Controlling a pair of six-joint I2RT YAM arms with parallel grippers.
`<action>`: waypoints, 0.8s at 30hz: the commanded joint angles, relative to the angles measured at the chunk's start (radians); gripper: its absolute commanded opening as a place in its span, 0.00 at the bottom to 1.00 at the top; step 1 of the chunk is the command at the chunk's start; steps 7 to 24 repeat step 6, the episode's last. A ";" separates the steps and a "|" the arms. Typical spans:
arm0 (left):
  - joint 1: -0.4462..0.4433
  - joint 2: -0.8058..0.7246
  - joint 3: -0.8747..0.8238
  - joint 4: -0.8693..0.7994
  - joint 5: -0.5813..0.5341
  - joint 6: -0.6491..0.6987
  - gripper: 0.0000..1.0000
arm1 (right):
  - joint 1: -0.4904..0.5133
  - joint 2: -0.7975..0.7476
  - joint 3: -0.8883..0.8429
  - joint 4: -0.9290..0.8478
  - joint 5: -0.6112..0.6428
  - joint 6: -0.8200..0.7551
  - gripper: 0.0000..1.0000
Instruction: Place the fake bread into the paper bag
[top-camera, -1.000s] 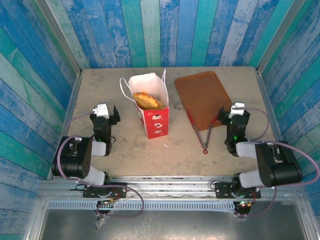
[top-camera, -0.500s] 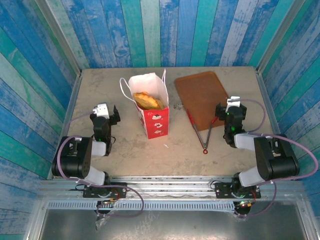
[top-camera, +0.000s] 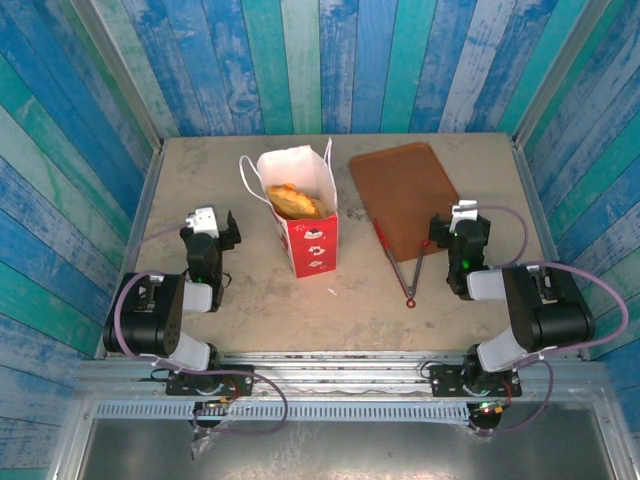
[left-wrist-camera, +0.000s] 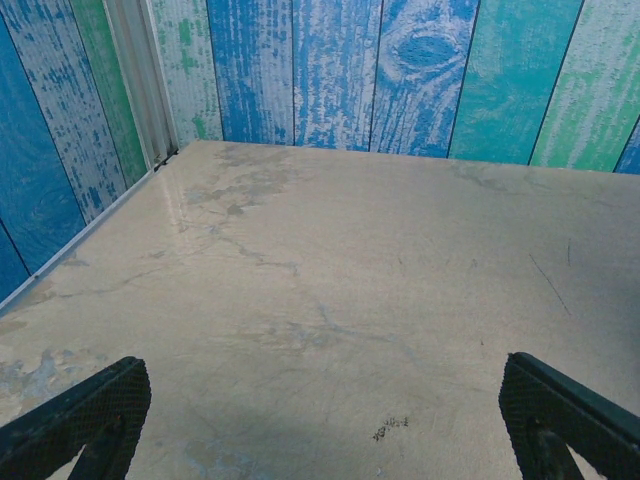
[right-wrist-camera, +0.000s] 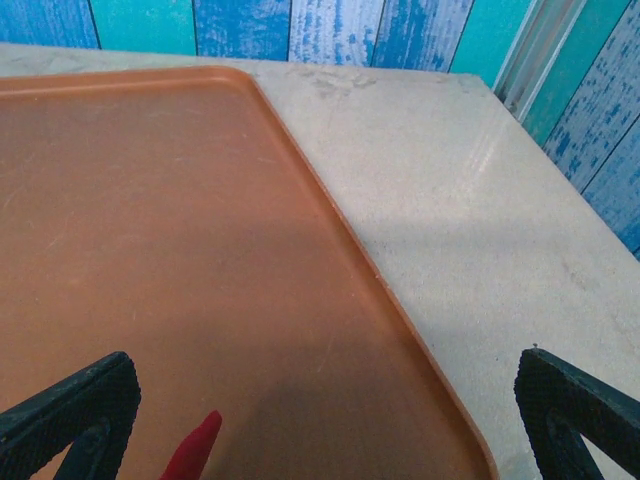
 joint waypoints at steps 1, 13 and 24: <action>0.003 0.017 0.014 0.005 0.003 0.000 0.94 | -0.001 -0.014 0.014 -0.022 0.005 -0.006 1.00; 0.003 0.017 0.014 0.004 0.004 0.000 0.94 | -0.001 -0.011 0.012 -0.008 0.004 -0.005 1.00; 0.003 0.017 0.014 0.004 0.004 0.000 0.94 | -0.001 -0.011 0.012 -0.008 0.004 -0.005 1.00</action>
